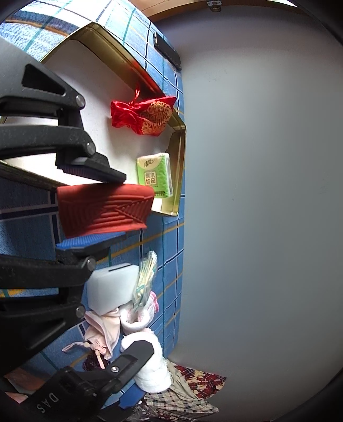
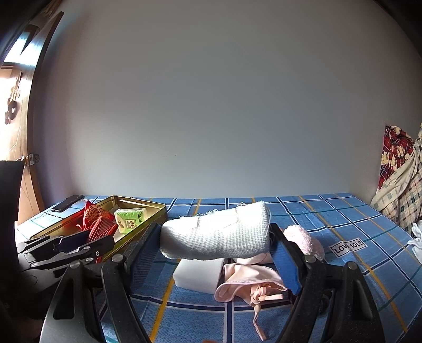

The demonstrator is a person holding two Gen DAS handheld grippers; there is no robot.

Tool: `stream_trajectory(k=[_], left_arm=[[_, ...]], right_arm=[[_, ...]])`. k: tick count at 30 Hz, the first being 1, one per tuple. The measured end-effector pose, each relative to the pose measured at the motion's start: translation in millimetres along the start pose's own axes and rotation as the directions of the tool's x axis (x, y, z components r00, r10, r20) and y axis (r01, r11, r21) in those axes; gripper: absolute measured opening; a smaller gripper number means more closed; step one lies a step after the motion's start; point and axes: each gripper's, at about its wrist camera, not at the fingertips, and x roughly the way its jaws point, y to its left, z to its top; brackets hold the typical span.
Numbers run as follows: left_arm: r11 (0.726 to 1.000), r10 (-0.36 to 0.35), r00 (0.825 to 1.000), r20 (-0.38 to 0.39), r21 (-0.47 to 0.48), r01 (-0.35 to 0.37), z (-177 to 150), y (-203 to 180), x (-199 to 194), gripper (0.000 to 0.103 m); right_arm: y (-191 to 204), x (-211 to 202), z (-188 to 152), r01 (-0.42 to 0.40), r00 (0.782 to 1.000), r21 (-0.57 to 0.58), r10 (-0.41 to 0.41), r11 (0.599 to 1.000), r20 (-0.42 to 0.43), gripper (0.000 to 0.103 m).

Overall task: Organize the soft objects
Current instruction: 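Carry the red comb with the left gripper while the right carries the towel toward the gold tray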

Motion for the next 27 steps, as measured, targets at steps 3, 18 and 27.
stream_trajectory(k=[3,18,27], left_arm=[[1.0,0.007,1.0,0.001,-0.003,-0.007,0.1,2.4,-0.6,0.036],[1.0,0.026,1.0,0.002,-0.01,-0.026,-0.7,12.2,-3.4,0.036],[0.999,0.035,0.999,0.006,-0.024,-0.035,-1.3,24.5,-6.5,0.036]], right_arm=[[1.1,-0.2,-0.2,-0.008,1.0,-0.002,0.008,1.0,-0.001,0.082],[11.8,1.0,-0.2,-0.035,0.999,-0.006,0.035,0.999,-0.003,0.082],[16.7,1.7,-0.3,-0.043,0.999,-0.011,0.043,0.999,-0.003,0.082]])
